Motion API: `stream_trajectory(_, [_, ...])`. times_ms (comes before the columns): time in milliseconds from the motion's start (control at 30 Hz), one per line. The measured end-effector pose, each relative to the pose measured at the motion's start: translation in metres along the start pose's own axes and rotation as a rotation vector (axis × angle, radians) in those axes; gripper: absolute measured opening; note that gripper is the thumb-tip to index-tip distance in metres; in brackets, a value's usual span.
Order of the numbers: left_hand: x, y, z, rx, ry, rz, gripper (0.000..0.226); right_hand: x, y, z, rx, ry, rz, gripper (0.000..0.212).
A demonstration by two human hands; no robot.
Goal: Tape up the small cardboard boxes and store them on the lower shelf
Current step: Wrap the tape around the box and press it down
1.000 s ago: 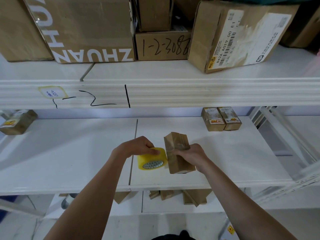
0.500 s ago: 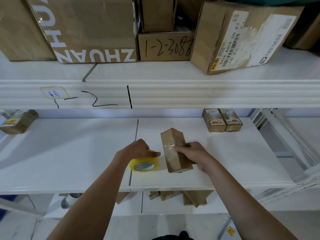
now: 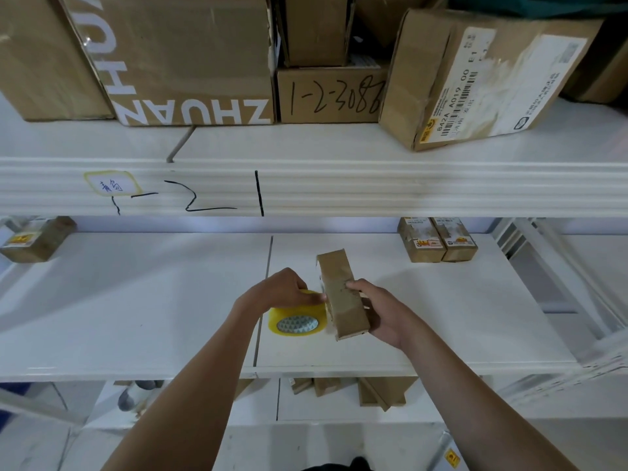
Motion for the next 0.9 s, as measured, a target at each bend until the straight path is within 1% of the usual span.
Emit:
stream_trajectory(67, [-0.002,-0.003,0.001,-0.017,0.004,-0.013,0.059,0.000,-0.004,0.001,0.093,-0.010,-0.013,0.031])
stream_trajectory(100, [-0.003,-0.004,0.001,-0.023,0.004,-0.031,0.062,0.001,-0.006,0.003,0.170,-0.005,-0.025,0.034])
stream_trajectory(200, [-0.006,-0.005,-0.003,-0.054,-0.007,-0.100,0.077,-0.001,-0.009,0.010,0.418,0.066,-0.127,0.052])
stream_trajectory(267, [-0.009,-0.007,-0.006,-0.070,-0.009,-0.113,0.076,-0.003,-0.004,0.010,0.489,0.099,-0.214,0.056])
stream_trajectory(333, [-0.010,-0.009,-0.007,-0.083,0.001,-0.117,0.069,-0.007,0.003,0.009,0.485,0.091,-0.249,0.049])
stream_trajectory(400, [-0.009,-0.009,-0.005,-0.069,0.009,-0.087,0.065,-0.010,0.007,0.008,0.467,0.063,-0.234,0.041])
stream_trajectory(567, [0.002,0.000,0.005,0.157,-0.040,0.118,0.042,-0.008,0.032,0.007,0.377,0.033,-0.248,0.030])
stream_trajectory(633, [0.004,0.002,0.006,0.180,-0.061,0.154,0.041,-0.007,0.033,0.006,0.336,0.029,-0.220,0.030])
stream_trajectory(767, [-0.001,0.005,0.010,0.172,-0.051,0.161,0.038,-0.006,0.028,0.002,0.301,0.013,-0.178,0.032])
stream_trajectory(800, [-0.002,0.006,0.012,0.158,-0.044,0.150,0.040,-0.005,0.028,0.002,0.280,0.005,-0.177,0.032])
stream_trajectory(833, [-0.004,0.009,0.015,0.119,-0.031,0.115,0.046,-0.003,0.028,0.003,0.250,0.000,-0.174,0.032])
stream_trajectory(900, [-0.008,0.013,0.024,-0.045,0.001,-0.001,0.062,0.000,0.025,0.010,0.214,0.012,-0.128,0.034])
Point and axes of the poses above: each hand's wrist, its own x-axis away from the middle knuckle, its own y-axis out of the back of the hand, z = x × y, the point moved 8 cm from there along -x, towards the middle knuckle, and after that the axes turned 7 degrees about y, right-handed, at the moved point
